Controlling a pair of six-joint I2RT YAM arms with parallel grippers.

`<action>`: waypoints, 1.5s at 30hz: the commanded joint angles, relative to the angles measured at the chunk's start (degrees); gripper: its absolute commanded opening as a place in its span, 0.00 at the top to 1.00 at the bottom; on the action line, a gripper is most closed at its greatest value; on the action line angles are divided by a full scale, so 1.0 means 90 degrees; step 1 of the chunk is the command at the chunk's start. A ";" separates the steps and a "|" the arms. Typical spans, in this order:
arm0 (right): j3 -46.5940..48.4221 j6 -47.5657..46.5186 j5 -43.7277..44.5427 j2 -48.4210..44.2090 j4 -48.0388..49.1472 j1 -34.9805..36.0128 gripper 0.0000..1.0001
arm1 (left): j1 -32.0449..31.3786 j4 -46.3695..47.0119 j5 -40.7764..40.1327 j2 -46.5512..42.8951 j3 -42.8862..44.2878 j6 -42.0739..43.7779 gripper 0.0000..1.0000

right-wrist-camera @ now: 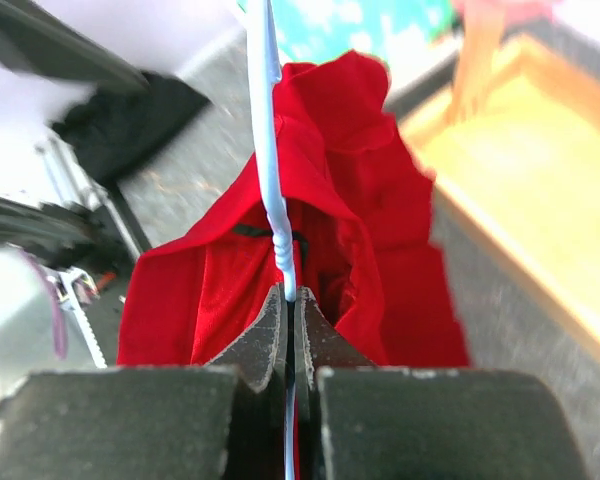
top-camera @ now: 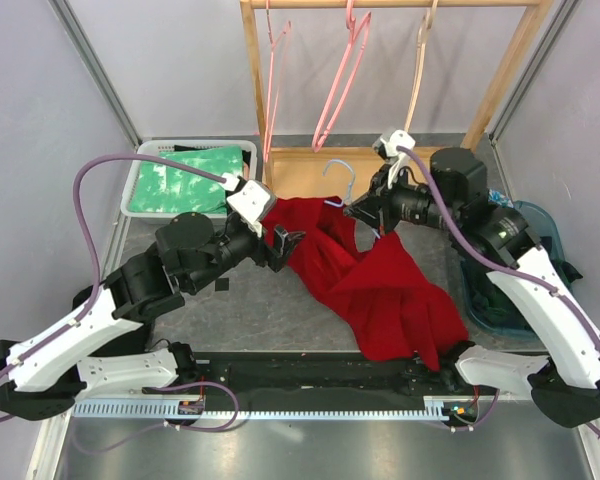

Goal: Place the skirt on the hanger

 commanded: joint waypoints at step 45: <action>-0.0196 -0.0246 -0.1269 -0.1538 -0.0126 0.0000 1.00 | -0.0015 0.1895 -0.1495 -0.1471 -0.2789 -0.0355 0.91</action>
